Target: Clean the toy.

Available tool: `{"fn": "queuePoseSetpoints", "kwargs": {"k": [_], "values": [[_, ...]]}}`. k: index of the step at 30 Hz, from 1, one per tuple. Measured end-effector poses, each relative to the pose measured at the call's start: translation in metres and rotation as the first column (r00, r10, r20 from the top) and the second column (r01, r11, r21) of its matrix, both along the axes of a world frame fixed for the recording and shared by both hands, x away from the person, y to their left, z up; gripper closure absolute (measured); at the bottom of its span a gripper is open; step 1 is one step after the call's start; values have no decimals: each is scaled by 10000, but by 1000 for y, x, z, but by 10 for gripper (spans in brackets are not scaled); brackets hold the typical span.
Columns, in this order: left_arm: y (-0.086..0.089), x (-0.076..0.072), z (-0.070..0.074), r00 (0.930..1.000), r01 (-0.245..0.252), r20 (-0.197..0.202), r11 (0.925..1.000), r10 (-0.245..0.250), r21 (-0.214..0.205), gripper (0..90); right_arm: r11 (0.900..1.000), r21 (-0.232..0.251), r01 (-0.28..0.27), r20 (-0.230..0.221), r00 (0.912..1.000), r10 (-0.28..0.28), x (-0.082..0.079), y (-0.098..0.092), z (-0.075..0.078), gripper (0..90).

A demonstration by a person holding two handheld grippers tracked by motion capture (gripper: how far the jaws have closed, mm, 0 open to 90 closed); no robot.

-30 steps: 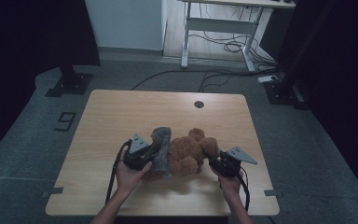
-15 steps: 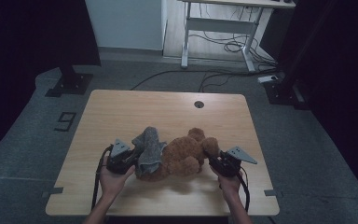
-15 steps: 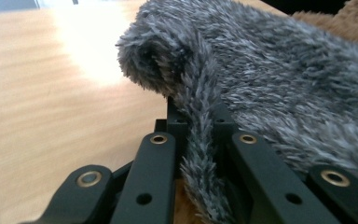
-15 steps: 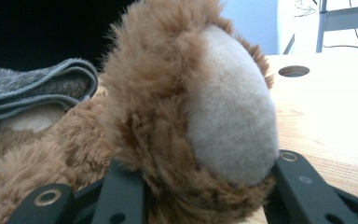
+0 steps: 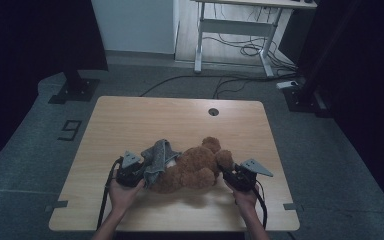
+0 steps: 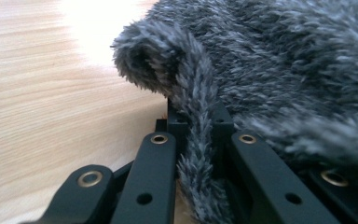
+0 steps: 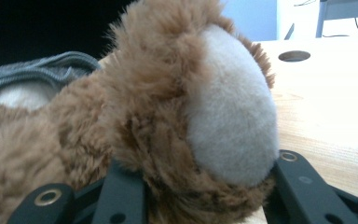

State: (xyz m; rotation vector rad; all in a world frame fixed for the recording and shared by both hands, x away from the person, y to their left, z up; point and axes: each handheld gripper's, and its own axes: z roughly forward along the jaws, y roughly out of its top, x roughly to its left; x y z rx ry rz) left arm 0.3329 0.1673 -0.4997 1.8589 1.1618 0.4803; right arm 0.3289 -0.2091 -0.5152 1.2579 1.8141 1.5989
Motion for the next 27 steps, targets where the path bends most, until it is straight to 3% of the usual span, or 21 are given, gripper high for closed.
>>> {"fn": "queuePoseSetpoints", "kwargs": {"k": [10, 16, 19, 23, 27], "values": [[-10, 42, -5, 9995, -317, -20, 9986, 316, -428, 839, 9991, -398, 162, -98, 9998, -166, 11, 2, -11, 634], [-17, 66, -1, 9993, -378, -65, 9982, 375, -464, 840, 9959, -766, 490, 132, 9988, -481, 25, 7, -10, 638], [-20, 74, 0, 9994, -297, -199, 9987, 289, -402, 840, 9947, -663, 782, 170, 9969, -772, 32, 3, -11, 638], [-14, 74, 6, 9993, -218, -303, 9987, 204, -453, 836, 9957, -426, 826, 51, 9966, -825, 32, -6, -10, 636], [0, 57, 7, 9991, -167, -390, 9992, 153, -359, 831, 9958, -576, 704, 159, 9974, -696, 22, -7, -10, 632]]}}
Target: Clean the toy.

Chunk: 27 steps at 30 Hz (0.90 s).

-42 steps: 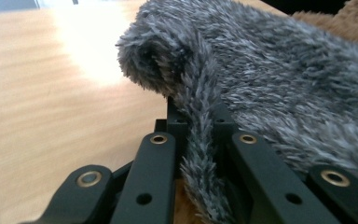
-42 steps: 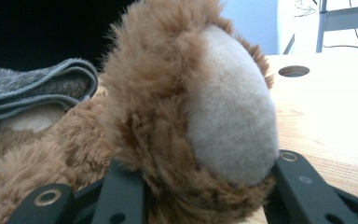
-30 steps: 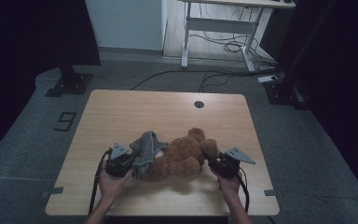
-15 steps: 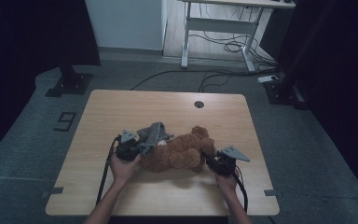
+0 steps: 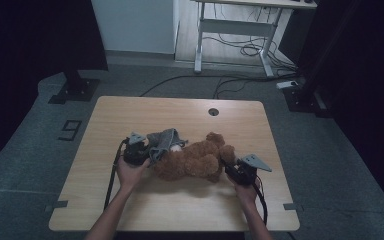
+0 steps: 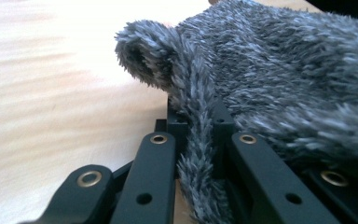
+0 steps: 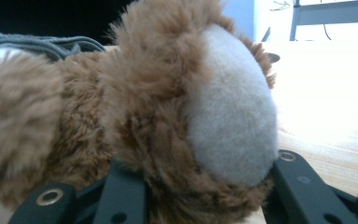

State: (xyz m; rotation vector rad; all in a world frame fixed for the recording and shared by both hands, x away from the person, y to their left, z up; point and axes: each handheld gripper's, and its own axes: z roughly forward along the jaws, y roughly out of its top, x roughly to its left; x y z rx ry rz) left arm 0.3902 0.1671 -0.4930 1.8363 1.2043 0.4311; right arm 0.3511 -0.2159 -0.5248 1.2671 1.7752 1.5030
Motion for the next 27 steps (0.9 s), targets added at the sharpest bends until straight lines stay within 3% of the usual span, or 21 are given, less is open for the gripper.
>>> {"fn": "queuePoseSetpoints", "kwargs": {"k": [3, 5, 9, 11, 14, 17, 19, 23, 26, 27], "values": [[4, -14, -1, 9998, 166, -59, 9998, -167, -107, 829, 9999, 28, -125, -76, 9999, 125, -8, -2, 0, 618], [3, -21, -4, 9996, 271, -113, 9996, -272, -99, 828, 9991, 368, -226, -270, 9994, 236, -15, -6, 2, 586], [4, -28, -8, 9993, 359, -123, 9984, -365, -438, 826, 9971, 475, -601, -451, 9970, 623, -32, -14, 8, 466], [5, -30, -8, 9992, 394, -72, 9978, -399, -536, 825, 9947, 526, -881, -456, 9948, 905, -39, -21, 18, 400], [5, -33, -7, 9990, 444, 8, 9978, -444, -492, 824, 9965, 135, -822, -161, 9965, 824, -42, -25, 38, 333], [6, -35, -8, 9990, 451, 41, 9969, -449, -649, 824, 9957, 124, -919, 196, 9956, 917, -37, -25, 61, 297], [6, -36, -9, 9989, 474, 50, 9962, -472, -731, 824, 9938, -6, -1111, 200, 9936, 1111, -31, -22, 72, 286], [6, -39, -9, 9987, 511, 79, 9958, -506, -758, 824, 9739, -92, -2266, -644, 9721, 2256, -7, -10, 80, 273], [7, -42, -9, 9981, 607, 90, 9950, -602, -788, 824, 9520, -415, -3034, -1688, 9412, 2926, 4, 2, 67, 254], [7, -43, -10, 9980, 633, 86, 9949, -628, -789, 824, 9417, -507, -3325, -1992, 9274, 3167, 6, 6, 61, 241]]}}
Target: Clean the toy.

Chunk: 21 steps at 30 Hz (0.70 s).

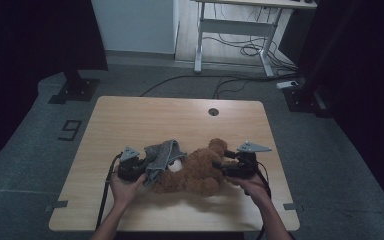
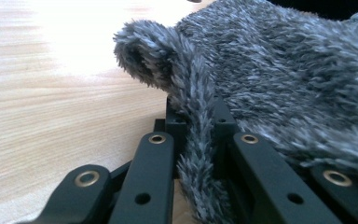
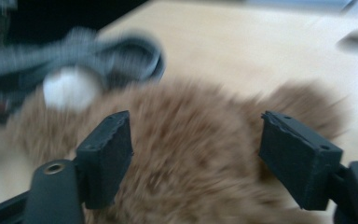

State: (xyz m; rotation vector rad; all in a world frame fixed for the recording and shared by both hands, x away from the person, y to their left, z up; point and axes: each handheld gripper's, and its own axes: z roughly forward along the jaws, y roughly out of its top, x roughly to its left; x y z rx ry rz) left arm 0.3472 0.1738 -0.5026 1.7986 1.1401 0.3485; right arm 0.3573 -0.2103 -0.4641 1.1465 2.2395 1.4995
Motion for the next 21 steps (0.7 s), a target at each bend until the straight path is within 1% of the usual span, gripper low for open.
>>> {"fn": "queuePoseSetpoints", "kwargs": {"k": [1, 2, 3, 4, 5, 6, 7, 8, 9, 10, 11, 13, 15, 16, 18, 19, 21], "values": [[0, -1, 0, 10000, 3, 3, 10000, -3, 21, 824, 9991, -179, -378, -454, 9983, 369, 2, 5, -8, 227], [-1, -2, -1, 10000, 37, -17, 10000, -37, 34, 825, 9977, -278, -618, -690, 9958, 598, 3, 7, -12, 223], [-2, -2, -1, 10000, 44, -31, 10000, -43, 47, 827, 9944, -455, -950, -985, 9910, 901, 2, 13, -20, 204], [-2, -3, -2, 10000, 52, -36, 10000, -51, 61, 828, 9922, -615, -1084, -1120, 9886, 1011, 1, 18, -26, 182], [-3, -3, -2, 10000, 66, -35, 10000, -66, 49, 829, 9910, -683, -1153, -1159, 9875, 1069, 0, 21, -30, 181], [-4, -3, -2, 10000, 38, -12, 10000, -38, 58, 830, 9905, -770, -1140, -1142, 9879, 1048, -1, 23, -33, 197], [-4, -2, -2, 10000, 17, 5, 10000, -17, 59, 831, 9909, -926, -973, -952, 9915, 884, -4, 26, -36, 253], [-5, -2, -3, 10000, -43, 46, 10000, 43, 16, 831, 9910, -956, -937, -872, 9925, 855, -5, 27, -37, 293], [-6, -1, -3, 9999, -76, 73, 10000, 76, -20, 832, 9904, -1041, -911, -718, 9939, 839, -6, 28, -38, 359], [-7, 1, -3, 9999, -110, 115, 9999, 111, -47, 832, 9898, -1109, -891, -595, 9948, 829, -7, 28, -39, 403], [-8, 3, -3, 9997, -176, 157, 9998, 177, -71, 832, 9906, -1135, -760, -443, 9965, 713, -8, 29, -40, 452], [-9, 9, -2, 9995, -277, 150, 9995, 279, -135, 833, 9944, -984, -386, -337, 9988, 355, -7, 29, -42, 501], [-10, 15, 1, 9992, -374, 116, 9991, 376, -180, 833, 9953, -966, -122, -191, 9998, 104, -6, 29, -43, 529], [-10, 19, 3, 9989, -446, 149, 9986, 450, -278, 834, 9951, -988, -12, -65, 10000, 6, -5, 30, -44, 537], [-11, 22, 11, 9975, -588, 351, 9966, 608, -577, 836, 9935, -1064, 402, 160, 9991, -387, -1, 31, -45, 547], [-12, 23, 17, 9969, -592, 474, 9958, 626, -700, 837, 9929, -1012, 621, 185, 9980, -605, 2, 31, -46, 548], [-16, 24, 30, 9963, -460, 687, 9951, 521, -877, 837, 9910, -992, 901, 256, 9958, -879, 7, 32, -47, 547]]}}
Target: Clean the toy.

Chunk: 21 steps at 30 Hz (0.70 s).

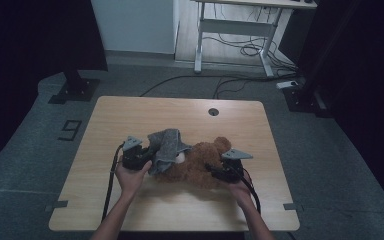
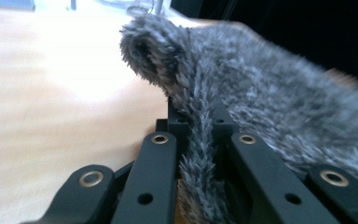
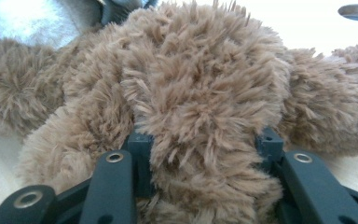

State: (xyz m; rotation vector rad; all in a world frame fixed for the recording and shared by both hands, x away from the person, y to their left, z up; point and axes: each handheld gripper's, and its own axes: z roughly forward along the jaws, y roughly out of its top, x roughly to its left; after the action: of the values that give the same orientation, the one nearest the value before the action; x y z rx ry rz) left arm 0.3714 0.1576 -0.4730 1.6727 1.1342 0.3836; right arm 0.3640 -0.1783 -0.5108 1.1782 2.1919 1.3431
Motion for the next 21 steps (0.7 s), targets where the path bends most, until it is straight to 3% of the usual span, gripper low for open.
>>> {"fn": "queuePoseSetpoints", "kwargs": {"k": [4, 5, 7, 8, 9, 11, 13, 15, 17, 18, 20, 21], "values": [[-26, 0, 29, 9969, 539, 571, 9985, -541, 59, 837, 9997, -65, 250, 182, 9995, -249, 3, 7, -1, 542], [-38, 1, 34, 9949, 675, 734, 9974, -693, 258, 837, 9995, -63, 309, 242, 9992, -307, 3, 9, -2, 540], [-56, 4, 37, 9929, 958, 665, 9945, -985, 418, 836, 9993, -3, 369, 306, 9989, -369, 2, 10, -3, 532], [-66, 6, 36, 9923, 1072, 558, 9920, -1110, 668, 836, 9993, 36, 366, 310, 9988, -367, 2, 10, -3, 527], [-77, 9, 32, 9921, 1135, 387, 9860, -1190, 1219, 835, 9993, 87, 352, 290, 9990, -355, 1, 9, -4, 523], [-83, 15, 22, 9936, 1094, 64, 9765, -1125, 1855, 834, 9990, 217, 383, 297, 9988, -389, -1, 6, -6, 516], [-75, 21, 12, 9947, 1017, -302, 9827, -982, 1545, 832, 9984, 348, 455, 256, 9986, -464, -3, 3, -7, 509], [-63, 22, 10, 9964, 785, -416, 9899, -741, 1177, 832, 9981, 411, 460, 323, 9984, -473, -5, 3, -9, 509], [-54, 22, 10, 9985, 471, -324, 9905, -433, 1293, 834, 9975, 410, 582, 416, 9973, -599, -7, 5, -11, 509], [-50, 22, 10, 9993, 285, -283, 9890, -247, 1452, 836, 9971, 411, 639, 467, 9967, -658, -7, 6, -11, 509], [-37, 22, 6, 9990, -359, -168, 9711, 411, 2358, 839, 9962, 476, 726, 430, 9963, -747, -9, 6, -12, 509], [-30, 23, 2, 9981, -448, -282, 9636, 542, 2634, 839, 9957, 548, 752, 438, 9960, -777, -9, 4, -13, 509]]}}
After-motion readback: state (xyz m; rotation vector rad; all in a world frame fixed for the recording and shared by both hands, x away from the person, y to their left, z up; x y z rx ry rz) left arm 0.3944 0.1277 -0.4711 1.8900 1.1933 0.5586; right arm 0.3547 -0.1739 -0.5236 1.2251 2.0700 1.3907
